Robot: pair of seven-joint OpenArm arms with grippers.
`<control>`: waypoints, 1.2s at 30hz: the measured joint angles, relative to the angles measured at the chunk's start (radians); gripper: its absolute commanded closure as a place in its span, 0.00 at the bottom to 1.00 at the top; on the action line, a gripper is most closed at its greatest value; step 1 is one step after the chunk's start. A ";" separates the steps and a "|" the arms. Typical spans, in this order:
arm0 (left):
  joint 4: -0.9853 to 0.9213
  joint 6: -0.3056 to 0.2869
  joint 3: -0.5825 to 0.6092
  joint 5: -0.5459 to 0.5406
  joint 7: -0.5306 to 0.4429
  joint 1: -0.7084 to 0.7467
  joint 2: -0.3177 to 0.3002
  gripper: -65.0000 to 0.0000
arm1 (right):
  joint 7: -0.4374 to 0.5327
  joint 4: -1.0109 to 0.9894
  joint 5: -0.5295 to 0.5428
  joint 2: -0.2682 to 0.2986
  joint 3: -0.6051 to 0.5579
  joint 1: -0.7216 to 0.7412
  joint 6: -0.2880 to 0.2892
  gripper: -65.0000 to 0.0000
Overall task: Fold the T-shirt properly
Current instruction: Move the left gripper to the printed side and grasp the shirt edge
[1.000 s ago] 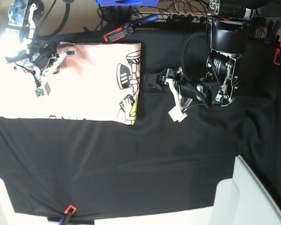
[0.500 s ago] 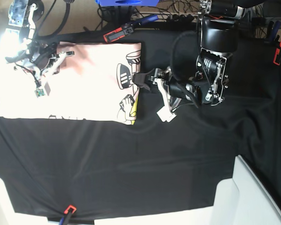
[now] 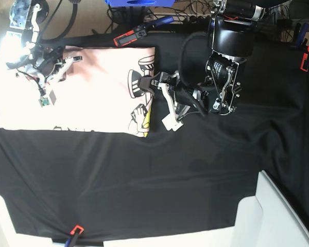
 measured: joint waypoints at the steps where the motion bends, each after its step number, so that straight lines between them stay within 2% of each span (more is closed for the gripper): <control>1: 0.000 0.000 0.000 0.000 0.000 -0.003 0.004 0.53 | 0.000 0.000 0.000 0.000 0.000 0.000 0.000 1.00; 6: -0.064 0.003 0.001 -0.005 -0.009 -0.017 0.021 0.53 | 0.000 0.000 0.000 0.000 0.000 0.000 0.000 1.00; 11: -0.202 -0.012 0.000 -0.043 -0.082 -0.051 0.025 0.53 | 0.000 0.001 0.000 0.000 0.000 0.000 0.000 1.00; 16: -0.216 -0.012 0.000 -0.053 -0.109 -0.049 0.021 0.54 | 0.000 0.001 0.000 0.000 0.000 0.000 0.000 1.00; 17: -0.216 -0.012 0.000 -0.053 -0.110 -0.049 0.021 0.58 | 0.000 0.001 0.000 0.000 0.000 0.000 0.000 1.00; 19: -0.215 -0.011 0.001 -0.037 -0.114 -0.050 0.019 0.71 | 0.000 0.001 0.000 0.000 0.000 0.000 0.000 1.00; 22: -0.215 -0.010 0.001 -0.028 -0.114 -0.053 0.019 1.00 | 0.000 0.001 0.000 0.000 0.000 0.000 0.000 1.00; 26: -0.214 0.046 0.005 -0.032 -0.117 -0.055 0.014 1.00 | 0.000 0.001 0.000 0.000 0.000 0.000 0.000 1.00; 31: -0.211 0.050 -0.004 -0.050 -0.117 -0.054 -0.004 1.00 | 0.000 0.001 0.000 0.002 0.000 0.001 0.000 1.00; 36: -0.136 0.069 -0.008 -0.031 -0.111 -0.029 -0.081 1.00 | 0.000 0.001 0.000 0.003 0.000 0.005 0.000 1.00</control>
